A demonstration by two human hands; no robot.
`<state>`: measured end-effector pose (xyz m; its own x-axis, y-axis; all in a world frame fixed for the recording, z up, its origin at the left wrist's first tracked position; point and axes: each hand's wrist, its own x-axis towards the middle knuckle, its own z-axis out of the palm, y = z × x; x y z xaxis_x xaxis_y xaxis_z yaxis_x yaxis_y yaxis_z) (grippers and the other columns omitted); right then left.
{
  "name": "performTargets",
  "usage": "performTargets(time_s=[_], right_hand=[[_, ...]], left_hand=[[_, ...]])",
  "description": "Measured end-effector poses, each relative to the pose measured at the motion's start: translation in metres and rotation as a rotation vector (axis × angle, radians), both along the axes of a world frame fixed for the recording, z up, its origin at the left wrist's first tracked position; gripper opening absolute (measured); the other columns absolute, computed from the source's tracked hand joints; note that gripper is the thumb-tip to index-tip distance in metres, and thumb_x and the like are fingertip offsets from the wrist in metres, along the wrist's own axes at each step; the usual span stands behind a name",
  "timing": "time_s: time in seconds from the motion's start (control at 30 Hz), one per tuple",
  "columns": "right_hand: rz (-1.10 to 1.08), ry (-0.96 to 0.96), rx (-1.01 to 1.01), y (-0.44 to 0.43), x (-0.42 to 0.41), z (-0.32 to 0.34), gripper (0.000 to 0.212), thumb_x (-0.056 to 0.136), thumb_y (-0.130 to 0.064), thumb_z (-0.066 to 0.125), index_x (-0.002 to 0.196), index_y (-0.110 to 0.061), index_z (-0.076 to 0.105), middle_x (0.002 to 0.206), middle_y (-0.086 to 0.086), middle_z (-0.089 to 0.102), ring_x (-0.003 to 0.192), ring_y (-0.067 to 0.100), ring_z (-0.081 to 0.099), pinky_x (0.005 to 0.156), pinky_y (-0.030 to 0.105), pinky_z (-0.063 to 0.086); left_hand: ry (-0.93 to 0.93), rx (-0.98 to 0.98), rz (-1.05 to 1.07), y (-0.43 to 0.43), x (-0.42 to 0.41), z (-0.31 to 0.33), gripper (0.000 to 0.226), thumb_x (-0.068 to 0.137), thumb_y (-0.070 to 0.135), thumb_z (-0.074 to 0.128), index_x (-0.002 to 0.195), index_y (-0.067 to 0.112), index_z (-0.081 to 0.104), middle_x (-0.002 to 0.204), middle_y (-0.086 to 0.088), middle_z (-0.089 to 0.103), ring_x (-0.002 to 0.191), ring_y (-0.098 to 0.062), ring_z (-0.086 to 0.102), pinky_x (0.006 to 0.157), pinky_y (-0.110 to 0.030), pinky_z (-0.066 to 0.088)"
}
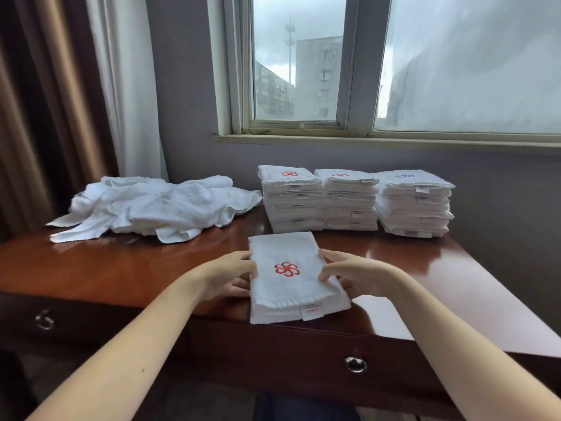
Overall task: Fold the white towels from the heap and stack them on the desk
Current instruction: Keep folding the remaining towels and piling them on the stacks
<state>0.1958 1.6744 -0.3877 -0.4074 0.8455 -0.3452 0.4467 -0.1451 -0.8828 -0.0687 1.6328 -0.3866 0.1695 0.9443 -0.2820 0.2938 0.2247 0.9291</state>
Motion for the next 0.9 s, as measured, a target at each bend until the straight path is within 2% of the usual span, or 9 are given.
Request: performTargets(time_s=[0.07, 0.17, 0.27, 0.33, 0.43, 0.6, 0.73, 0.8, 0.9], right_hand=[[0.004, 0.065, -0.016, -0.004, 0.002, -0.002, 0.084, 0.084, -0.012, 0.064, 0.153, -0.036, 0.022, 0.134, 0.002, 0.054, 0.086, 0.022, 0.065, 0.07, 0.034, 0.054], [0.002, 0.138, -0.03, -0.01, 0.001, -0.002, 0.078, 0.084, -0.011, 0.062, 0.15, -0.036, 0.03, 0.138, 0.001, 0.051, 0.085, 0.019, 0.065, 0.07, 0.034, 0.053], [0.001, 0.128, 0.041, -0.02, -0.003, 0.007, 0.062, 0.085, -0.009, 0.057, 0.142, -0.031, 0.044, 0.134, 0.003, 0.053, 0.089, 0.018, 0.063, 0.058, 0.027, 0.052], [-0.007, 0.115, 0.112, -0.024, -0.007, 0.021, 0.053, 0.085, -0.007, 0.053, 0.132, -0.031, 0.054, 0.129, 0.002, 0.055, 0.085, 0.014, 0.063, 0.052, 0.022, 0.049], [-0.012, 0.161, 0.186, -0.023, -0.013, 0.051, 0.048, 0.084, -0.004, 0.051, 0.124, -0.03, 0.06, 0.12, 0.006, 0.06, 0.07, 0.01, 0.064, 0.051, 0.02, 0.047], [-0.043, 0.254, 0.38, 0.006, -0.02, 0.115, 0.051, 0.077, -0.005, 0.055, 0.115, -0.037, 0.067, 0.115, 0.012, 0.067, 0.074, 0.014, 0.061, 0.064, 0.026, 0.045], [-0.061, 0.226, 0.571, 0.058, -0.027, 0.158, 0.05, 0.083, -0.003, 0.053, 0.121, -0.034, 0.063, 0.109, 0.02, 0.063, 0.036, 0.002, 0.039, 0.034, 0.013, 0.028], [-0.078, 0.246, 0.579, 0.094, -0.031, 0.17, 0.052, 0.08, -0.004, 0.053, 0.12, -0.035, 0.063, 0.097, 0.007, 0.06, 0.039, 0.002, 0.04, 0.036, 0.012, 0.028], [-0.143, 0.289, 0.559, 0.149, -0.036, 0.179, 0.056, 0.069, -0.012, 0.055, 0.119, -0.035, 0.064, 0.092, 0.0, 0.059, 0.061, 0.01, 0.053, 0.049, 0.019, 0.039]], left_hand=[[-0.145, -0.051, -0.017, -0.007, -0.002, -0.001, 0.045, 0.089, -0.003, 0.047, 0.128, 0.017, 0.058, 0.112, -0.007, 0.073, 0.085, -0.021, 0.07, 0.067, -0.029, 0.057], [-0.289, -0.108, -0.015, -0.014, -0.005, -0.006, 0.046, 0.09, -0.005, 0.05, 0.13, 0.016, 0.057, 0.117, -0.008, 0.071, 0.088, -0.021, 0.071, 0.065, -0.027, 0.057], [-0.404, -0.084, -0.017, -0.021, -0.005, 0.0, 0.038, 0.09, -0.004, 0.05, 0.11, 0.023, 0.07, 0.118, -0.008, 0.071, 0.09, -0.018, 0.07, 0.067, -0.026, 0.057], [-0.349, 0.006, 0.006, -0.024, -0.004, 0.012, 0.039, 0.091, -0.001, 0.05, 0.107, 0.026, 0.071, 0.119, -0.006, 0.07, 0.082, -0.012, 0.07, 0.062, -0.024, 0.056], [-0.231, 0.177, 0.075, -0.018, -0.003, 0.037, 0.058, 0.092, 0.002, 0.05, 0.144, 0.027, 0.043, 0.107, 0.003, 0.069, 0.066, -0.005, 0.065, 0.058, -0.021, 0.051], [-0.233, 0.386, 0.12, 0.019, -0.01, 0.099, 0.057, 0.092, -0.002, 0.045, 0.143, 0.024, 0.044, 0.067, 0.011, 0.068, 0.052, -0.002, 0.059, 0.048, -0.016, 0.047], [-0.149, 0.506, 0.167, 0.072, -0.016, 0.147, 0.063, 0.09, 0.001, 0.048, 0.146, 0.029, 0.044, 0.086, 0.008, 0.063, 0.058, -0.001, 0.058, 0.053, -0.017, 0.05], [-0.137, 0.531, 0.179, 0.105, -0.016, 0.163, 0.063, 0.089, 0.001, 0.049, 0.146, 0.029, 0.044, 0.097, 0.005, 0.062, 0.063, -0.004, 0.058, 0.056, -0.019, 0.053], [-0.111, 0.549, 0.192, 0.155, -0.012, 0.175, 0.064, 0.09, 0.002, 0.05, 0.147, 0.029, 0.041, 0.1, 0.003, 0.061, 0.069, -0.009, 0.059, 0.06, -0.022, 0.056]])
